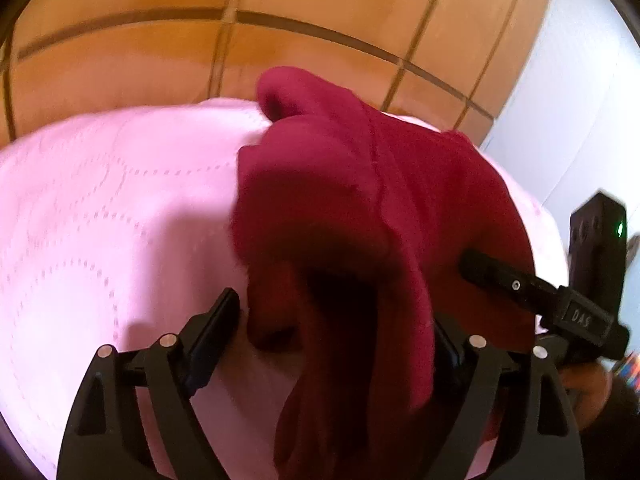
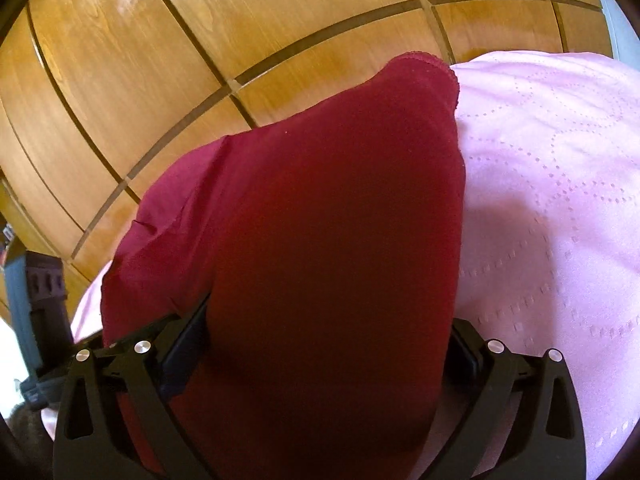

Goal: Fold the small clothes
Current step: 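Set the folded bundle down on the bedspread and open both grippers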

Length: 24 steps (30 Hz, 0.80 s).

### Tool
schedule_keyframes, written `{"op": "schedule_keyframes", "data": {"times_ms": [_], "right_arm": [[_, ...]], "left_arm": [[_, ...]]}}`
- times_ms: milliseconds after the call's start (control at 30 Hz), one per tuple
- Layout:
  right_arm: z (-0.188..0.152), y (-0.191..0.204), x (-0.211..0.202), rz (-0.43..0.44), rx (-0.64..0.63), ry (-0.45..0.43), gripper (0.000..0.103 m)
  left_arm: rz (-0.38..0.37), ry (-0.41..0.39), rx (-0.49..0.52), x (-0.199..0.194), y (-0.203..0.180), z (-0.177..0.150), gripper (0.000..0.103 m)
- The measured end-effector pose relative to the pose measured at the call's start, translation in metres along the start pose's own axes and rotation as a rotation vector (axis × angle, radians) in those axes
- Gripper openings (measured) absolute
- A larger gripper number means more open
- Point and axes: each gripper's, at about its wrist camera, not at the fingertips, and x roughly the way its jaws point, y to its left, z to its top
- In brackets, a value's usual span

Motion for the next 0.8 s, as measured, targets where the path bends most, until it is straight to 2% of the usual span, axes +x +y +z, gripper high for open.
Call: {"op": "schedule_keyframes", "data": {"times_ms": [100,233,333,433,467,567,633,733,800], "right_arm": [[-0.006,-0.004,-0.013,-0.006,0.036,-0.043,0.099],[-0.014,0.004,-0.041,-0.104,0.071,-0.084,0.099],[-0.023,0.02,-0.057,-0.126,0.028,-0.096,0.099],[-0.031,0.036,-0.066,-0.186,-0.043,-0.11,0.099],[-0.034,0.039,-0.064,-0.204,-0.064,-0.101,0.099],[-0.052,0.042,-0.036,-0.304,-0.159,0.026,0.099],[-0.059,0.036,-0.036,-0.292,-0.153,-0.014,0.099],[-0.054,0.032,-0.041,-0.286,-0.094,0.017,0.099],[-0.052,0.035,-0.048,-0.289,-0.07,0.023,0.099]], "left_arm": [[0.007,-0.04,-0.025,-0.025,-0.005,-0.025,0.086],[-0.007,-0.102,-0.078,-0.053,0.003,-0.039,0.088],[0.037,-0.08,-0.084,-0.054,0.008,-0.047,0.088],[0.069,-0.035,-0.128,-0.044,0.018,-0.048,0.089],[0.072,-0.024,-0.135,-0.041,0.02,-0.047,0.089],[0.112,-0.011,-0.118,-0.037,0.02,-0.047,0.089],[0.123,-0.011,-0.104,-0.039,0.019,-0.05,0.089],[0.103,-0.017,-0.112,-0.048,0.02,-0.052,0.089],[0.092,-0.025,-0.125,-0.057,0.022,-0.057,0.093]]}}
